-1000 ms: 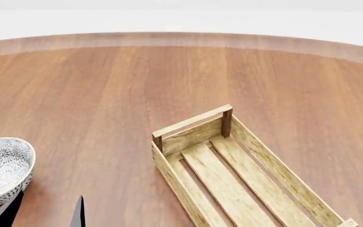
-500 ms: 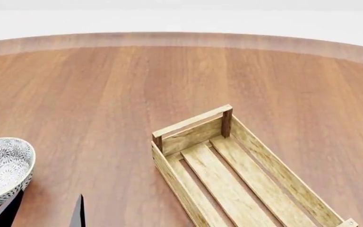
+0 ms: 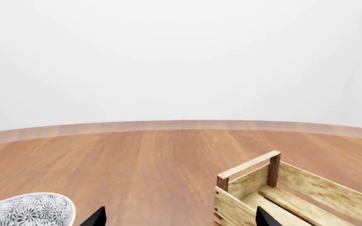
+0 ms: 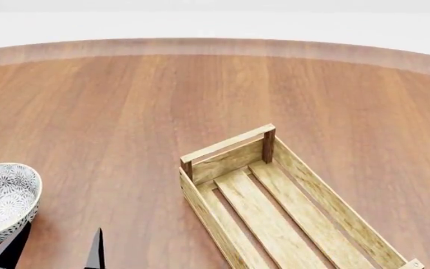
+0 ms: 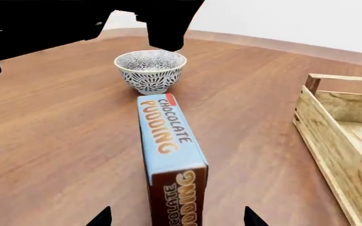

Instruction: Pick up the chocolate pudding and put it in the tray.

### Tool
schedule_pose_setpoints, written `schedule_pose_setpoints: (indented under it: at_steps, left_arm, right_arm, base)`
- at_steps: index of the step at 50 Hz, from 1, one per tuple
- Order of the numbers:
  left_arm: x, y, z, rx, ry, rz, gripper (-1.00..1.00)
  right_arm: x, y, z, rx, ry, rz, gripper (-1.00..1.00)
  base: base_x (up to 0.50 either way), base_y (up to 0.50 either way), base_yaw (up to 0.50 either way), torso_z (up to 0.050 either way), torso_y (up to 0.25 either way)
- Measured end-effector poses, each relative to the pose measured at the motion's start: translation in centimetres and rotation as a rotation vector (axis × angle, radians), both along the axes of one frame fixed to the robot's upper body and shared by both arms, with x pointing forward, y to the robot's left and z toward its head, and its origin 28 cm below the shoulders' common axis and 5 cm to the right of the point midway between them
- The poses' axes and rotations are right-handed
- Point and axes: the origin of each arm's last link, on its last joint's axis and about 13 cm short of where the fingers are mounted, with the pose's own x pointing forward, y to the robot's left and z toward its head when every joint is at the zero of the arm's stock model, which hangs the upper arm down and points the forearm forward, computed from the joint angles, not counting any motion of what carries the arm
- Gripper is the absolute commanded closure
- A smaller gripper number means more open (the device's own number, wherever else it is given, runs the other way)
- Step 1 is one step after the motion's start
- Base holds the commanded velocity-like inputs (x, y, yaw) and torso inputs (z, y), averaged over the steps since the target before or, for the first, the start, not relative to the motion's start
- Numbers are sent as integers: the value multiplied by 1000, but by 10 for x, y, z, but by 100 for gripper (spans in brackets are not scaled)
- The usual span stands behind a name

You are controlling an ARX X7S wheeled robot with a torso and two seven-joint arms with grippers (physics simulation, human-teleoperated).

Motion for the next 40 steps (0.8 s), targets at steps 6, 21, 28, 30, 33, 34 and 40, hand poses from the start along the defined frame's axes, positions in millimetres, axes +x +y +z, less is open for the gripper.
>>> schedule_pose_setpoints:
  at_steps: [6,21,28,30,33,34,40]
  left_arm:
    - [0,-1,1,0,-2,-2,-100]
    - [0,-2,1,1,-1,-7,-100]
    - [0,-2,0,0,0,-8,-100]
    - [0,-2,0,0,0,-9,-100]
    - [0,-2,0,-1,0,-9,-100]
    - [0,-2,0,-1,0,-9,-100]
    - [0,-3,0,-3,0,-10,-100]
  right_arm:
    - [7,4,-5,-11,11,21,-100]
    - [21,7,-6,-20,10,34,-100]
    - [25,9,-6,-22,9,38,-100]
    - [25,10,-6,-22,9,40,-100]
    - [27,11,-7,-21,10,42,-100]
    - [27,11,-7,-21,11,43,-100]
    - [30,13,-8,-19,13,45,-100]
  base:
    - [0,0,0,0,0]
    - [0,0,0,0,0]
    - [0,0,0,0,0]
    - [0,0,0,0,0]
    - [0,0,0,0,0]
    - [0,0,0,0,0]
    - [0,0,0,0,0]
